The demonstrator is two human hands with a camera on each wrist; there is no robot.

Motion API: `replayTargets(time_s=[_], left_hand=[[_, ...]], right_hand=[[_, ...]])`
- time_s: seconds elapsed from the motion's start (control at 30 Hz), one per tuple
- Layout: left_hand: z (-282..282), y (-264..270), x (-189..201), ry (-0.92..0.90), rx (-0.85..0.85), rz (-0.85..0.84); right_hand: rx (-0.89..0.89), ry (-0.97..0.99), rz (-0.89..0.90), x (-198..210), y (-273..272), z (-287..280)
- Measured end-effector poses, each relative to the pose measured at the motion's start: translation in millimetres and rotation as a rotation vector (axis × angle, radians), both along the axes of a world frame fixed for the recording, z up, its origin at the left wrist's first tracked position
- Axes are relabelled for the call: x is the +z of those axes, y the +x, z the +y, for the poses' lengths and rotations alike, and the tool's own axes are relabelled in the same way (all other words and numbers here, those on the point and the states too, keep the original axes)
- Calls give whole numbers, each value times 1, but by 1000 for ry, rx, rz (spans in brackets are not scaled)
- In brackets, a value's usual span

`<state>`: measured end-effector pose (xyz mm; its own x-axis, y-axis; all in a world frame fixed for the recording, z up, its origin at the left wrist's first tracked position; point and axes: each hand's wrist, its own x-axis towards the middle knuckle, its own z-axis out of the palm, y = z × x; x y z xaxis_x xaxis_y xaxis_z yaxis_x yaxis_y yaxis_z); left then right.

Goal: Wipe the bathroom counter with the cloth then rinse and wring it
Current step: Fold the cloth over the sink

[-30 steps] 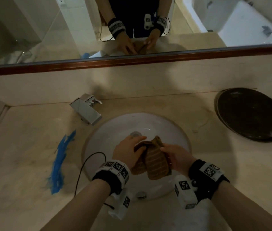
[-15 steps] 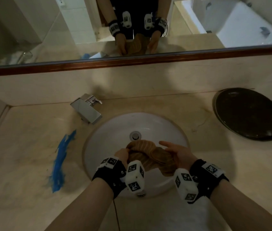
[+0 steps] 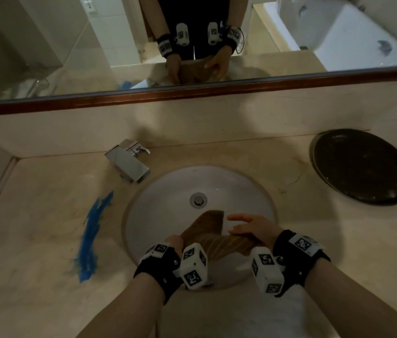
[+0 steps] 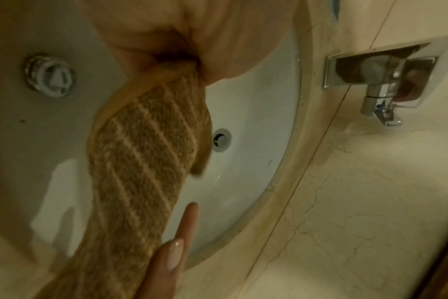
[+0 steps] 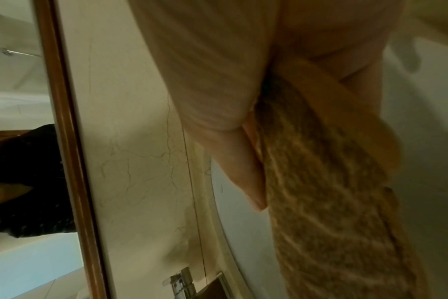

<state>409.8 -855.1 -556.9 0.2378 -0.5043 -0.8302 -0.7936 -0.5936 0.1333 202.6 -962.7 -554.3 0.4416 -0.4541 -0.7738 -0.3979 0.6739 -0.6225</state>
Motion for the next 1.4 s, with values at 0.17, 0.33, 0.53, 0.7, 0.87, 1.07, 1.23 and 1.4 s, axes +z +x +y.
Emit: replayTargets(time_s=[0.17, 0.33, 0.53, 0.7, 0.87, 1.07, 1.23, 1.4], left_hand=[[-21, -17, 20, -286, 1068, 623], [-21, -26, 46, -331, 1387, 1138], [-31, -21, 55, -504, 1047, 1133], [-39, -9, 53, -631, 1005, 1003], [-43, -1, 50, -660, 993, 919], [-46, 3, 46, -787, 771, 647], [-37, 5, 52, -925, 607, 574], [-37, 8, 57, -845, 195, 267]], right_hand=[[65, -73, 103, 1, 3, -2], [-29, 125, -1, 12, 0, 1], [-203, 132, -214, 24, 5, -5], [-305, 76, -317, 27, 5, -15], [-438, -99, -291, 24, 7, -22], [-255, -295, -270, 34, 4, -19], [-103, -574, -224, 41, 4, -24], [263, -889, 45, 51, 8, -27]])
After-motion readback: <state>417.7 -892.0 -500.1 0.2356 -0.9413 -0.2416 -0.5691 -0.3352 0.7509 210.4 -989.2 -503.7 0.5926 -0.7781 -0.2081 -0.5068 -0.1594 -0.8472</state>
